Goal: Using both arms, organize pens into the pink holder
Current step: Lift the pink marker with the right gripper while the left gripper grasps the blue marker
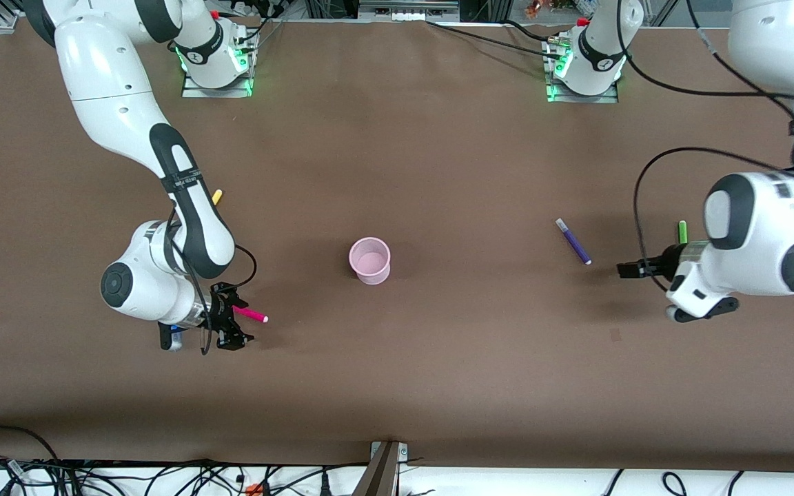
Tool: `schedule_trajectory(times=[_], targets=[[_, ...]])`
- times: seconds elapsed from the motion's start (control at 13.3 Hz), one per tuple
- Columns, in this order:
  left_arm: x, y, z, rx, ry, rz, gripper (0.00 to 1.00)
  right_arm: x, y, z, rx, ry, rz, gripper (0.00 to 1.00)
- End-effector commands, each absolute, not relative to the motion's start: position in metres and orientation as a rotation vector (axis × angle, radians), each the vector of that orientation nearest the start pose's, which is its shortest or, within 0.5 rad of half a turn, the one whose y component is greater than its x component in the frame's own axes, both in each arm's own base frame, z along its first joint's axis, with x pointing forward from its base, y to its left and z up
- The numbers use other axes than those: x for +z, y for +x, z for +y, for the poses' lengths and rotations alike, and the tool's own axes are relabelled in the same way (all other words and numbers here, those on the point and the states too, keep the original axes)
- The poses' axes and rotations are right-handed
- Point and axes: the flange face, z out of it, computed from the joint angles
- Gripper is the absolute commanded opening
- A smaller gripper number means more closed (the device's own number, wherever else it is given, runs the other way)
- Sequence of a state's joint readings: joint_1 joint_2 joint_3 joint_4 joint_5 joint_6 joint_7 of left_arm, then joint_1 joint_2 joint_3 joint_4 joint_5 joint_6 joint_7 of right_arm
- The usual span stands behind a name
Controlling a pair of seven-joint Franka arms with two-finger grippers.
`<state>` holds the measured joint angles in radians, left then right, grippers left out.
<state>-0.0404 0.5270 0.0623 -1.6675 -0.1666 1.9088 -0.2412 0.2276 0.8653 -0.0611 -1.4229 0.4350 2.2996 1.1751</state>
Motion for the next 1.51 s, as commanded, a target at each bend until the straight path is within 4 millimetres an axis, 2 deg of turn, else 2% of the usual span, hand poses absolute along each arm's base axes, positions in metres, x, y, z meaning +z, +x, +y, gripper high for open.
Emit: schedule_trajectory(times=[0.0,0.08,0.23,0.3,0.45,0.53,0.6,0.68,0.75,1.06,1.21,1.36,1.43], targets=[[0.251,0.624,-0.016,0.383,-3.079,-0.850,1.00,0.191,0.712,0.143,0.321,-2.298,1.778,0.86],[0.240,0.621,-0.017,0.323,-3.035,-0.994,1.00,0.195,0.712,0.146,0.335,-2.270,1.814,0.87],[0.220,0.610,-0.025,0.283,-3.017,-1.044,1.00,0.194,0.712,0.147,0.349,-2.245,1.840,0.86],[0.207,0.599,-0.028,0.305,-3.008,-1.044,1.00,0.192,0.711,0.145,0.355,-2.243,1.847,0.86],[0.194,0.589,-0.044,0.342,-2.990,-1.072,1.00,0.185,0.710,0.145,0.367,-2.224,1.851,0.86],[0.191,0.584,-0.050,0.362,-2.982,-1.080,0.90,0.182,0.711,0.144,0.381,-2.200,1.856,0.86],[0.188,0.580,-0.054,0.380,-2.972,-1.096,0.75,0.178,0.710,0.146,0.391,-2.198,1.854,0.82],[0.184,0.575,-0.062,0.400,-2.967,-1.098,0.70,0.178,0.710,0.148,0.384,-2.198,1.850,0.76],[0.181,0.574,-0.063,0.407,-2.964,-1.096,0.56,0.177,0.710,0.147,0.376,-2.200,1.847,0.69],[0.172,0.571,-0.061,0.428,-2.960,-1.077,0.55,0.172,0.709,0.149,0.368,-2.209,1.830,0.42],[0.170,0.571,-0.057,0.432,-2.960,-1.066,0.47,0.172,0.709,0.149,0.367,-2.227,1.807,0.31],[0.164,0.569,-0.056,0.444,-2.953,-1.059,0.44,0.171,0.709,0.149,0.365,-2.233,1.799,0.20],[0.163,0.568,-0.055,0.450,-2.956,-1.046,0.38,0.172,0.709,0.149,0.363,-2.232,1.798,0.14]])
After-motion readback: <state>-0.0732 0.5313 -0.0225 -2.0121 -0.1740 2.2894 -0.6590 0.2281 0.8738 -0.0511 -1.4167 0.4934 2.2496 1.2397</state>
